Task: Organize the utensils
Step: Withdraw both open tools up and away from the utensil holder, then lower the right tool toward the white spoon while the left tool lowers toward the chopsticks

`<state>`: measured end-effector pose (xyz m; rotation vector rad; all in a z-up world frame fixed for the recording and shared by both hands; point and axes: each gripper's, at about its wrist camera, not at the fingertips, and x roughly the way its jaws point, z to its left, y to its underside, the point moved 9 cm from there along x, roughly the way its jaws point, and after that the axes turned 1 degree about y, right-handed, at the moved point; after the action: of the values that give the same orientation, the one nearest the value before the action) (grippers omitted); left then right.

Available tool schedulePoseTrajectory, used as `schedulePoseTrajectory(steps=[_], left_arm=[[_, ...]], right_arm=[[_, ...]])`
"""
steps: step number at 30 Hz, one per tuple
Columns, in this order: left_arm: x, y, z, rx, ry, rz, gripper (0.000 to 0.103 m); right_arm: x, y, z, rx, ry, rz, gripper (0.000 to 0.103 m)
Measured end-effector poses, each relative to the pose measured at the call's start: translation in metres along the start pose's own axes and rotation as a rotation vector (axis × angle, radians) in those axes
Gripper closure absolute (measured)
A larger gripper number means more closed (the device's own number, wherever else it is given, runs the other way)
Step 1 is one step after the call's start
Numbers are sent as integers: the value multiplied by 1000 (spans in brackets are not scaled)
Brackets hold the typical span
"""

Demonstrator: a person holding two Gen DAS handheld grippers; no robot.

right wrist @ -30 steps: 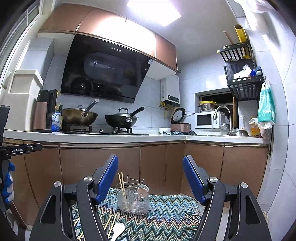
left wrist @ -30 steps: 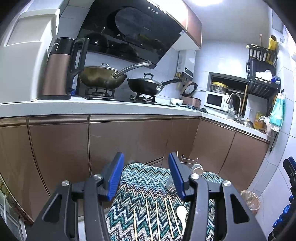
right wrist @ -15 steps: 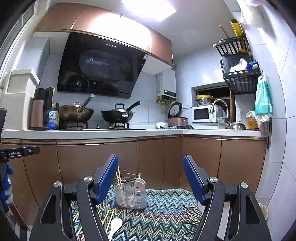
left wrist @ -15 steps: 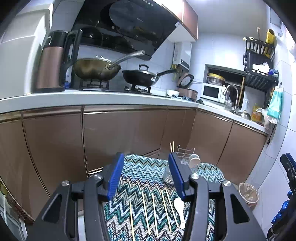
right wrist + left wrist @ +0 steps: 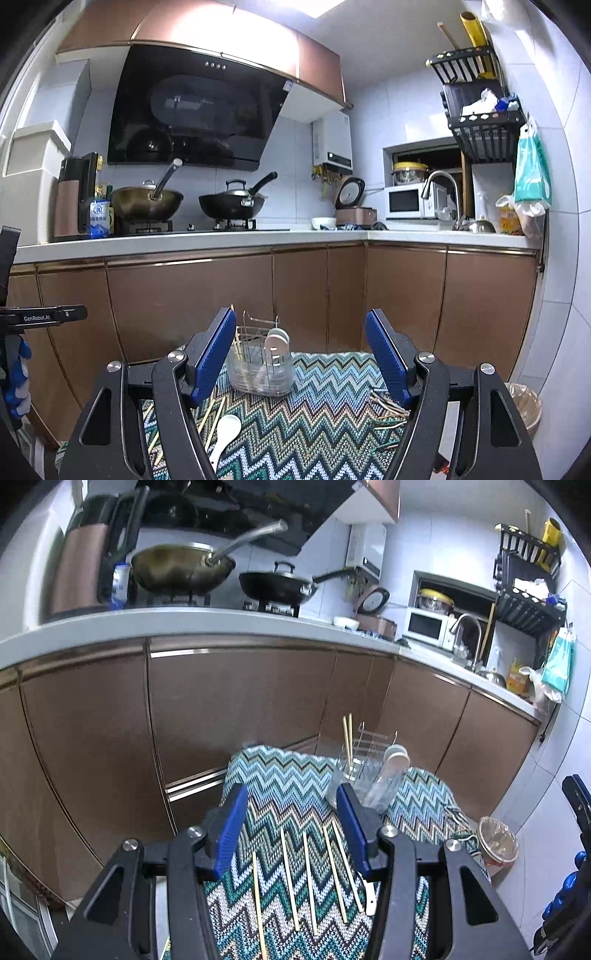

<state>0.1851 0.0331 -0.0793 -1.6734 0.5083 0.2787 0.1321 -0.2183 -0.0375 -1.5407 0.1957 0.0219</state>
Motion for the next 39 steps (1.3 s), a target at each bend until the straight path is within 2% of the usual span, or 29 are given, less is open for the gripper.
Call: schedulePoseTrajectory(steps=[13,24,33,39], left_arm=[[64,41,7,-1,-17,196,55],[123,74,10,-39,40,388,55],[165,104,16,-61,61,534,56],[185,113,16,-64,63,593,56]], right_arm=[[39,43,5,-8,-39,141,31],[78,87,14,8,-111,305,31],[108,126,28,24,-203,453,42],[131,156,40,42,-271,566,48]])
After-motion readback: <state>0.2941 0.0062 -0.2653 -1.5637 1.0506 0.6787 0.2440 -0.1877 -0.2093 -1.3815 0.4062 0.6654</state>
